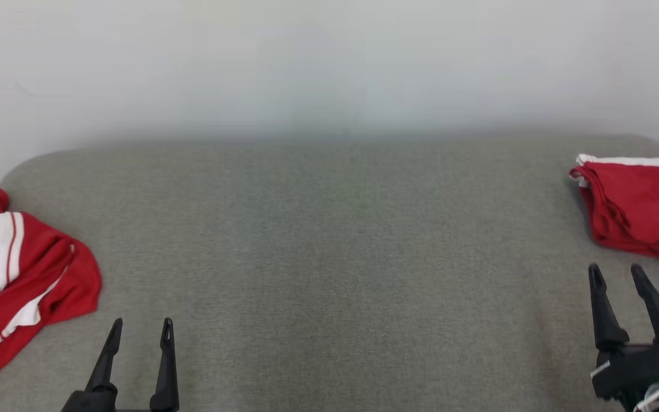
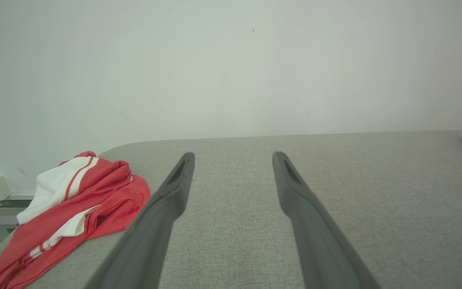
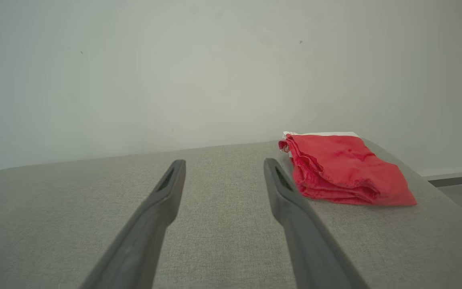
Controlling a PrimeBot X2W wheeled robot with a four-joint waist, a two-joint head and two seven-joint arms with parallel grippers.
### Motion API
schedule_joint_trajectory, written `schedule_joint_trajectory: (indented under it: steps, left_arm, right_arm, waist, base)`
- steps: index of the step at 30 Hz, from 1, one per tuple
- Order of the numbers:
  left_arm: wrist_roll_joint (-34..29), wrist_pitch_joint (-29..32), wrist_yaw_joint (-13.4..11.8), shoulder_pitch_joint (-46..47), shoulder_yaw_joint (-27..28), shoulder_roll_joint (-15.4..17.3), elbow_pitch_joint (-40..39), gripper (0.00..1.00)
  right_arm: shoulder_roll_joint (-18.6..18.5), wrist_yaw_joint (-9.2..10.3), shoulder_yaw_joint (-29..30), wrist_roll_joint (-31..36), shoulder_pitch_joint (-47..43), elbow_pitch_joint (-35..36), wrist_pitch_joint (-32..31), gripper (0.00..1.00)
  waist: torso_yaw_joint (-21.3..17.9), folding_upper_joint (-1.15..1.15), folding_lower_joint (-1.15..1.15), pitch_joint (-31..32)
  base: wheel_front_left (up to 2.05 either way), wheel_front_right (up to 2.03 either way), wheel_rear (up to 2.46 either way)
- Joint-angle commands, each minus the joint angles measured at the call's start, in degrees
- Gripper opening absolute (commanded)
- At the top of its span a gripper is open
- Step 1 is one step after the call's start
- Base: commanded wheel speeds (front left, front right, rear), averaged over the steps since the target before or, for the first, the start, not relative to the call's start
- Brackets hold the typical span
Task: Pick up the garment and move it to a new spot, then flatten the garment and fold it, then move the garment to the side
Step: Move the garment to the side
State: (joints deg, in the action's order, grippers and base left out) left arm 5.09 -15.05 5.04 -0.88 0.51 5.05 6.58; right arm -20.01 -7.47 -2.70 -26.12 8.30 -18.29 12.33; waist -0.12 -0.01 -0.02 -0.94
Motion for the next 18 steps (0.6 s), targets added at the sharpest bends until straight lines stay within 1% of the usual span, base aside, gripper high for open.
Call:
schedule_joint_trajectory:
  steps: [1, 5, 6, 12, 18]
  left_arm:
    - [-0.5, -0.2, 0.1, -0.3, 0.0, 0.1, 0.4, 1.0]
    - [-0.5, -0.2, 0.3, -0.3, -0.1, 0.0, 1.0, 1.0]
    - [-0.5, -0.2, 0.3, -0.3, -0.1, 0.0, 1.0, 1.0]
    - [-0.3, -0.2, 0.4, -0.9, 0.0, -0.2, 2.3, 1.0]
    - [-0.2, -0.2, 0.6, -1.2, 0.0, 0.1, 3.9, 1.0]
  right_arm:
    - [1.0, -0.07, 0.9, 0.3, -2.4, 1.6, -0.5, 1.0]
    - [3.3, -0.07, 2.9, 2.2, -7.2, 5.5, -1.8, 1.0]
    - [3.3, -0.07, 2.9, 2.2, -7.2, 5.5, -1.8, 1.0]
    - [6.7, -0.07, 5.2, 5.2, -12.4, 10.7, -4.0, 1.0]
    - [9.4, -0.07, 5.8, 7.6, -15.6, 14.5, -5.1, 1.0]
  waist:
    - [1.7, 0.01, 0.02, 1.8]
    - [2.3, 0.01, 0.02, 2.7]
    - [2.3, 0.01, 0.02, 2.7]
    - [3.2, 0.01, 0.02, 4.1]
    - [3.6, 0.01, 0.02, 5.0]
  base:
    - [0.0, 0.0, 0.0]
    - [0.0, 0.0, 0.0]
    - [0.0, 0.0, 0.0]
    - [0.0, 0.0, 0.0]
    - [0.0, 0.0, 0.0]
